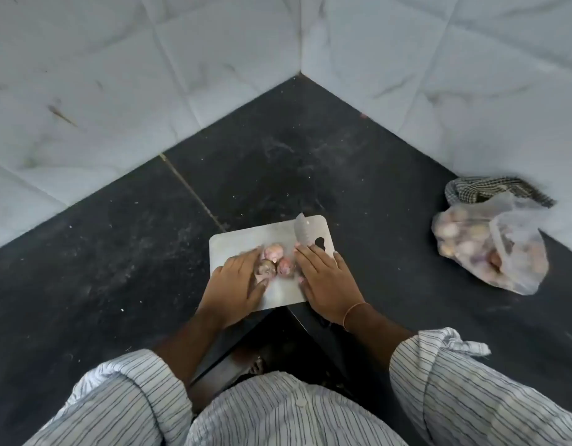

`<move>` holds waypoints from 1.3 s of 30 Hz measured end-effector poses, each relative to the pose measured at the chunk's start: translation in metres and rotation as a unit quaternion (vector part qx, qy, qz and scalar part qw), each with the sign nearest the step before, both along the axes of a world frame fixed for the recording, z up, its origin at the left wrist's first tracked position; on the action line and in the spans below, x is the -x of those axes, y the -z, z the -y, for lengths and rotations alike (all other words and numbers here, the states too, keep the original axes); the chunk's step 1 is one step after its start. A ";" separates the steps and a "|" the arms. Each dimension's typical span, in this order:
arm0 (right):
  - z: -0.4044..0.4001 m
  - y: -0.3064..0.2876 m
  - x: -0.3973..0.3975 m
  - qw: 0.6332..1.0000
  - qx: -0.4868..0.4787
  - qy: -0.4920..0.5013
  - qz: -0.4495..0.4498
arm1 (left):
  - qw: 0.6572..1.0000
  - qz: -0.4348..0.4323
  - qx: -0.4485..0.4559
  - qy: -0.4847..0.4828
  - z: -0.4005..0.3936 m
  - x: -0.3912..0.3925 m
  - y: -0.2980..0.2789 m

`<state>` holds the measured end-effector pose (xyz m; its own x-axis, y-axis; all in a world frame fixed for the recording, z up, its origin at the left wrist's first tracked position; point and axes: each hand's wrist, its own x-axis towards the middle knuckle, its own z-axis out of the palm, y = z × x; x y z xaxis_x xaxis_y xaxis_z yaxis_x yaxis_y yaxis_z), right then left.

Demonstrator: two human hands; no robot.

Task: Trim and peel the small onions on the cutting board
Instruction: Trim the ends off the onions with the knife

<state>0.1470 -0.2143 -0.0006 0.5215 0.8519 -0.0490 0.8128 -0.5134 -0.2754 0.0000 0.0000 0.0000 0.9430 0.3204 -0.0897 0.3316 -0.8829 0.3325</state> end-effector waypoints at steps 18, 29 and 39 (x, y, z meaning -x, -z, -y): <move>-0.096 0.010 -0.032 0.978 0.106 -0.143 -0.108 | 0.994 -0.015 0.110 -0.002 -0.024 -0.011 0.005; -0.117 -0.018 -0.057 0.990 0.091 -0.046 -0.097 | 0.989 0.011 0.145 -0.032 -0.038 0.001 0.015; -0.108 -0.031 -0.064 0.986 0.120 -0.013 -0.115 | 0.987 0.013 0.154 -0.035 -0.035 -0.001 0.013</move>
<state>0.2109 -0.1061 0.0305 0.4507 0.8145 -0.3654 0.7567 -0.5657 -0.3276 0.0006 0.0348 -0.0125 0.9228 0.3460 -0.1696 0.3762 -0.7139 0.5905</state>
